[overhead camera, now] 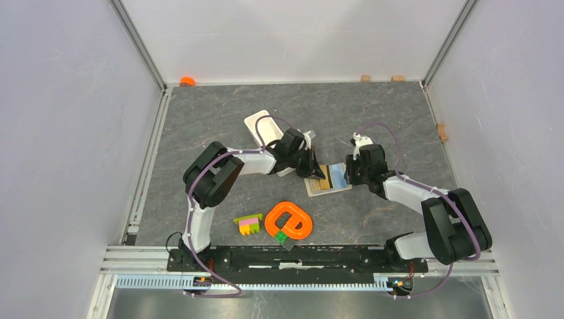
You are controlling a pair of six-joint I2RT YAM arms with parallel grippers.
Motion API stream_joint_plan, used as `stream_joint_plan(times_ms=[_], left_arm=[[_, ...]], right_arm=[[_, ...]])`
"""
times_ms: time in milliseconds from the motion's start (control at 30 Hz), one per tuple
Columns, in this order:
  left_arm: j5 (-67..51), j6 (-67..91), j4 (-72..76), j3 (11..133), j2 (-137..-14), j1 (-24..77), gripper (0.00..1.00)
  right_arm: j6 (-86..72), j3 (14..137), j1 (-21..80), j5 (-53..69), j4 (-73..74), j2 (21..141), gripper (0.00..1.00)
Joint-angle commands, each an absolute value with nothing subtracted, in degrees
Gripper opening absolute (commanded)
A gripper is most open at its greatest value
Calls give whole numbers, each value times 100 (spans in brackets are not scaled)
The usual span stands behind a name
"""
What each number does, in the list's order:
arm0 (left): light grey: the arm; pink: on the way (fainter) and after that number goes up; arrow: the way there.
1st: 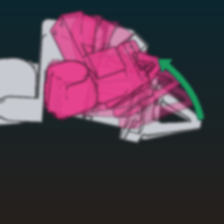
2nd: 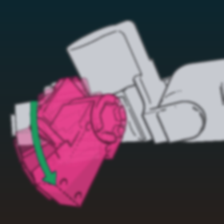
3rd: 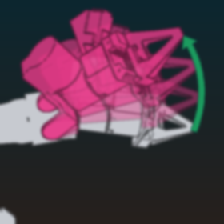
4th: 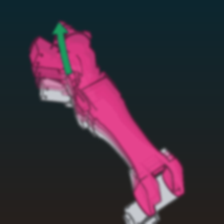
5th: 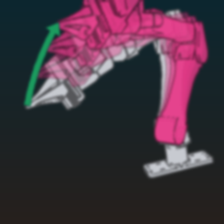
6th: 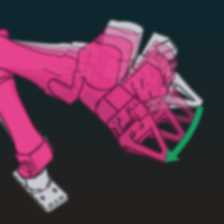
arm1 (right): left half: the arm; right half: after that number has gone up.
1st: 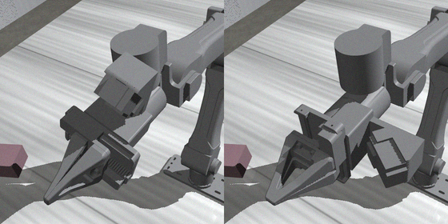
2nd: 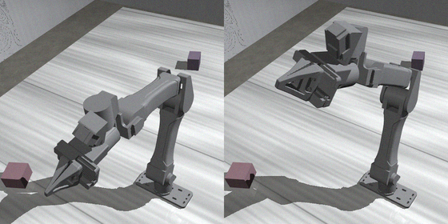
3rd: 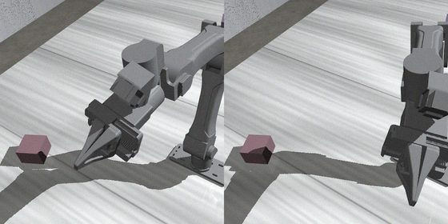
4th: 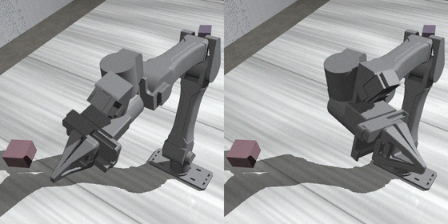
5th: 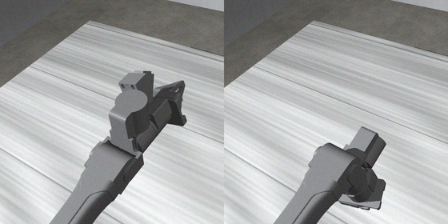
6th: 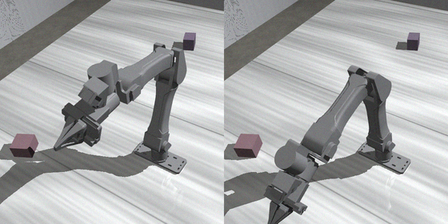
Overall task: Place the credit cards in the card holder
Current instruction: Insert the credit card into the card holder.
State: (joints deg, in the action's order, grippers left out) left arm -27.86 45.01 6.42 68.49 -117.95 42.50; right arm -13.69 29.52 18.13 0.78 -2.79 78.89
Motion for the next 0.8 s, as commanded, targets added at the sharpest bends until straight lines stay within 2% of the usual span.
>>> stream_joint_plan(times_ms=[0, 600, 767], left_arm=[[-2632, 4566, 321, 6604, -12322, 4284, 2], [-2298, 5615, 1362, 5616, -11777, 4297, 2], [-2073, 5619, 1341, 5463, -11599, 4351, 2]], right_arm=[[-1284, 2953, 1791, -108, -13, 7845, 36], [-1275, 2927, 1801, -98, -33, 7810, 34], [-1264, 2904, 1800, -18, -31, 7746, 17]])
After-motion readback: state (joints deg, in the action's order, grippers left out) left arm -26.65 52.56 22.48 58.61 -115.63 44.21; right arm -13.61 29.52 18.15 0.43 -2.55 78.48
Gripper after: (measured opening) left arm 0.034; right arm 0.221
